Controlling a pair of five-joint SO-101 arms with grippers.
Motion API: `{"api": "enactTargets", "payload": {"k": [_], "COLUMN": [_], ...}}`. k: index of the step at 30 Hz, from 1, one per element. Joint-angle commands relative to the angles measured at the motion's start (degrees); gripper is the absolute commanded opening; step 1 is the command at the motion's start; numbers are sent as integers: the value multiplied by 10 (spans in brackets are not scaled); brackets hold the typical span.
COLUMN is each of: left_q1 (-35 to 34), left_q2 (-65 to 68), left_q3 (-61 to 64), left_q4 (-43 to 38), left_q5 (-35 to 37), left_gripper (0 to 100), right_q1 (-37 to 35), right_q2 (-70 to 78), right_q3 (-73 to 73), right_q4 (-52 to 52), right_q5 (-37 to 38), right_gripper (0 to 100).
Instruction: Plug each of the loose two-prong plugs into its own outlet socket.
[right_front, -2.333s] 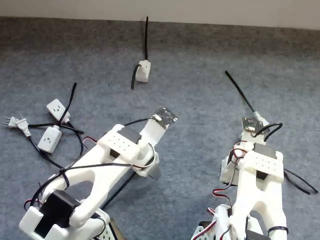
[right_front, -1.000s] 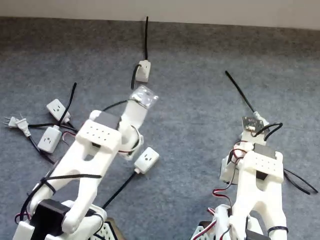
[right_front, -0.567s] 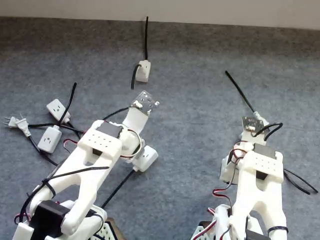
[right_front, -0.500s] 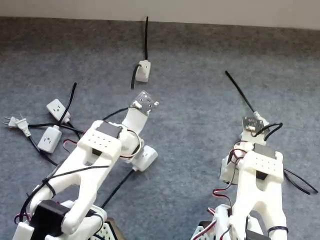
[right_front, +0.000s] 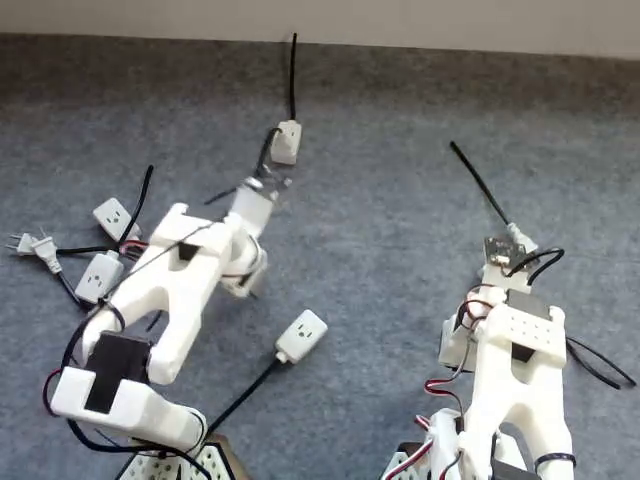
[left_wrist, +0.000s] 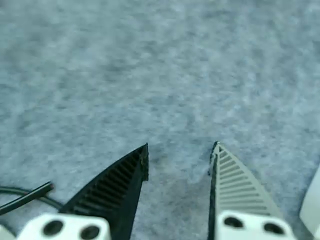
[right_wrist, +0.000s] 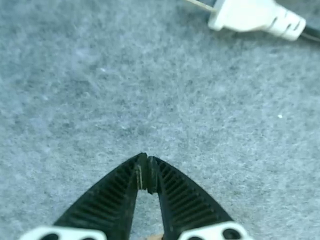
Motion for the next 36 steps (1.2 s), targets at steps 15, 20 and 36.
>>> {"api": "enactTargets", "payload": {"k": [15, 20, 36], "left_q1": [212, 259, 30], "left_q2": [-207, -208, -207], "left_q3": [-40, 80, 189], "left_q4": [215, 109, -58], "left_q5": [53, 51, -54], "left_gripper": [189, 192, 193], "right_q1": [1, 1, 1], "right_q2": [-7, -7, -4], "right_q3": [-2, -2, -2], "right_q4": [-6, -6, -7], "right_q5": [-2, -2, -2], "right_gripper": [7, 7, 7]}}
